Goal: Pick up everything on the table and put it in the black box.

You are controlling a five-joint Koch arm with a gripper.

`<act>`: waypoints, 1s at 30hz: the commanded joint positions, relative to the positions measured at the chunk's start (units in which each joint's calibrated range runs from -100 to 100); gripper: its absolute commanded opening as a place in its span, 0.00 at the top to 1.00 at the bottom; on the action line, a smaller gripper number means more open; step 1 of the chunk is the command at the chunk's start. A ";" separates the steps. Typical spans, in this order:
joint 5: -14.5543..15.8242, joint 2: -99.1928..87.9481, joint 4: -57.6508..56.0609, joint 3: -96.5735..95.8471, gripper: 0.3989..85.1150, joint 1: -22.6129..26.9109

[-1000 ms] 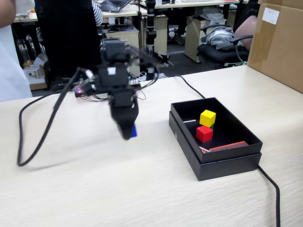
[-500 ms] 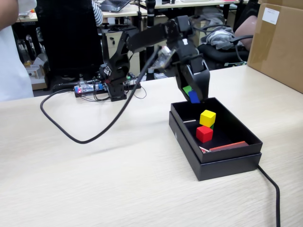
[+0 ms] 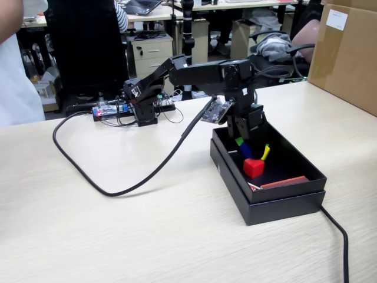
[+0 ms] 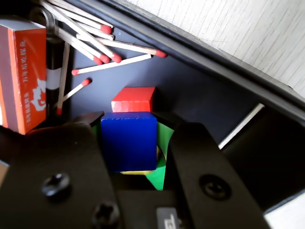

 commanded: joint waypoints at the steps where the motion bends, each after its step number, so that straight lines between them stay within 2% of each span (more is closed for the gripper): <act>1: 0.00 -0.77 1.02 5.57 0.87 0.10; 2: 0.05 -0.54 1.71 5.57 0.85 0.10; 4: 0.05 -0.42 1.79 5.39 0.73 0.15; 9: 0.00 -3.29 -0.19 3.94 0.52 0.10; 16: -0.15 -35.54 -1.23 -4.76 0.51 -1.61; 21: -1.61 -54.93 -1.40 -12.74 0.46 -4.00; 23: -1.90 -62.96 -1.40 -18.36 0.43 -5.32; 30: -1.90 -87.29 0.24 -44.20 0.41 -9.96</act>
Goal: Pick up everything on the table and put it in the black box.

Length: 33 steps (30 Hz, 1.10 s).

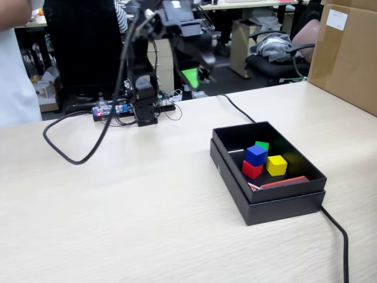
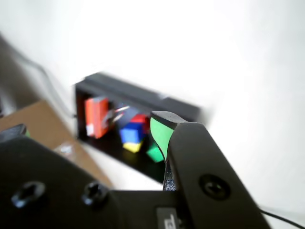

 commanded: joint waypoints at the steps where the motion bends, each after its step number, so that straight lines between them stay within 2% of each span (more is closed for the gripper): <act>1: -0.49 -14.06 3.45 -10.11 0.40 -1.32; 2: -0.49 -21.41 10.02 -23.26 0.39 -2.25; 4: -0.49 -28.18 17.45 -35.13 0.39 -3.22; 10: -0.39 -44.24 33.35 -62.70 0.39 -4.35; 16: -2.54 -58.24 49.85 -89.08 0.39 -5.37; 21: -2.59 -59.16 55.12 -97.24 0.39 -5.96; 23: -3.96 -59.16 63.50 -104.58 0.39 -6.11; 27: -5.37 -59.16 71.70 -114.19 0.39 -6.11; 33: -5.42 -59.16 77.75 -123.98 0.41 -6.20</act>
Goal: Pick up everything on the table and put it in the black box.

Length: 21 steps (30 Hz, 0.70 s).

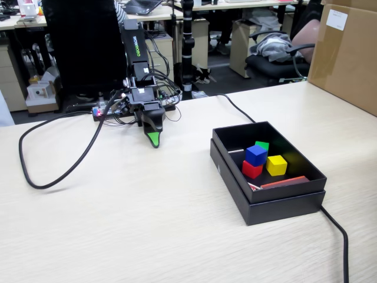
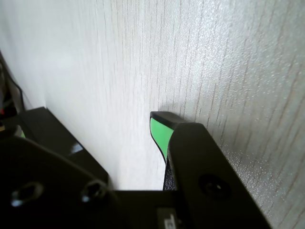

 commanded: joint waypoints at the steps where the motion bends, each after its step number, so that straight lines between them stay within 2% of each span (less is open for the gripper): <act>1: -0.39 0.00 -0.22 -2.40 0.41 -0.10; 21: -0.34 0.00 -0.22 -2.30 0.43 -0.10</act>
